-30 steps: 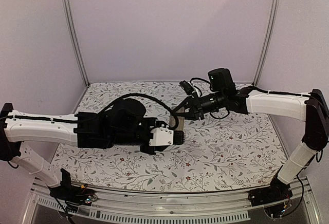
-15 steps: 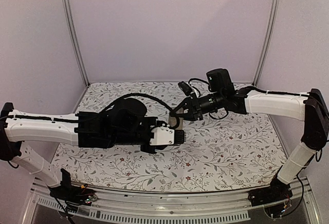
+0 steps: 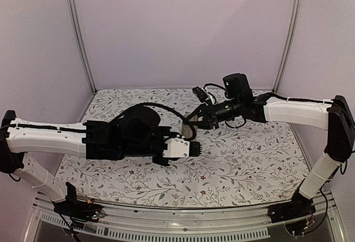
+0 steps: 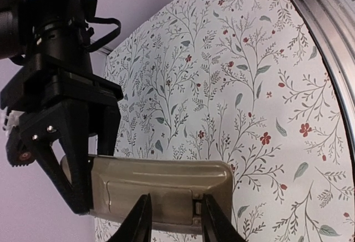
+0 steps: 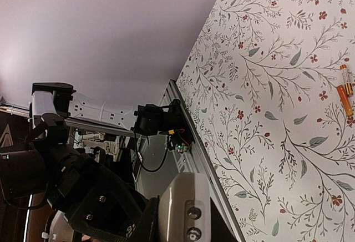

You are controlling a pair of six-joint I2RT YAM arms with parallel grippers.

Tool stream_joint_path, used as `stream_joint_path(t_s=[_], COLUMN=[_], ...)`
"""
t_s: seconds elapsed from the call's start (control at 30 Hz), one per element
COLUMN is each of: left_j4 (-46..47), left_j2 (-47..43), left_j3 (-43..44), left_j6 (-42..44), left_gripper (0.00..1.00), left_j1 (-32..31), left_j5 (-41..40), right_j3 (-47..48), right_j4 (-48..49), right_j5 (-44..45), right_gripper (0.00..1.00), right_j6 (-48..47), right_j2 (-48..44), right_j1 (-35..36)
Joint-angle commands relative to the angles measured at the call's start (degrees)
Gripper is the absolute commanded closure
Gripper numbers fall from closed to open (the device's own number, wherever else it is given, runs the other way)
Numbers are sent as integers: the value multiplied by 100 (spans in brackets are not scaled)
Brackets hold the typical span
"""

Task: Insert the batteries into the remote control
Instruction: Remove the battery cover from the remote control.

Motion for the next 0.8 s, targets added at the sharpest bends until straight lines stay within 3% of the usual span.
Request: stream_joint_path(t_s=[0.0,0.5,0.77], left_j4=[408,507,291], left_j2=[-130,-529,-429], left_j3=[-42,-290,-364], left_j6=[165,227,252], left_gripper=[71,74,74], left_j1=[39,39,39], left_j5=[-385,-236,-166], right_j3=[136,164,97], right_j4=[66,67,659], right_j5=[-297,-257,-341], right_gripper=[100,100,100], right_j6=[123,264,641], right_j2=[145,256,176], right_j1=[72,3,-81])
